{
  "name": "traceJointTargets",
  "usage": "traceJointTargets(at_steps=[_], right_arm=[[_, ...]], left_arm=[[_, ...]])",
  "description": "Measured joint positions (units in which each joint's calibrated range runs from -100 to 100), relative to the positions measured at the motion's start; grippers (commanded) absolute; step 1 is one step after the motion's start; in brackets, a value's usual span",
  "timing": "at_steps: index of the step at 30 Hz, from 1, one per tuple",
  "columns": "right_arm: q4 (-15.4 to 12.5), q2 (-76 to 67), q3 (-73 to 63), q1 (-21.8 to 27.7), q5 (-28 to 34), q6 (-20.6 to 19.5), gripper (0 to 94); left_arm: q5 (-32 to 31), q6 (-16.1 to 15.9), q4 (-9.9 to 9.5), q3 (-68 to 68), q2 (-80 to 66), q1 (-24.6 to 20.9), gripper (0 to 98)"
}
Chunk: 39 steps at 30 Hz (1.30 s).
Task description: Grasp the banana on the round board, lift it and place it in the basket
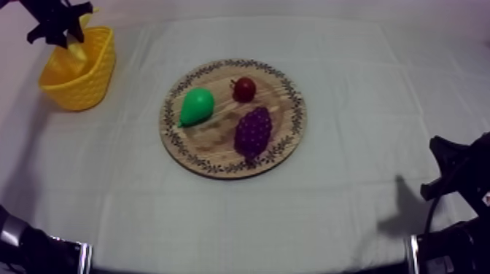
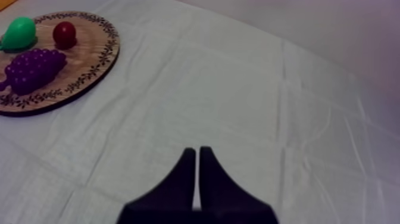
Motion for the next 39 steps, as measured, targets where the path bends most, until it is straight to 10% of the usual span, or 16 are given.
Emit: traceJointTargets(at_steps=[14,31,39], right_arm=[[0.0,0.0,0.0,0.0,0.0,0.0,0.4],[0.0,0.0,0.0,0.0,0.1,0.0,0.4],[0.0,0.0,0.0,0.0,0.0,-0.1,0.4]], left_arm=[[-5.5,-2.7,0.85,-0.1,5.5,-3.0,55.4],[-30.2,2.0,-0.32,25.3,-14.2,-2.4,3.1],[-46.5,7.7,-9.5,48.2,-31.6,1.9,0.2]])
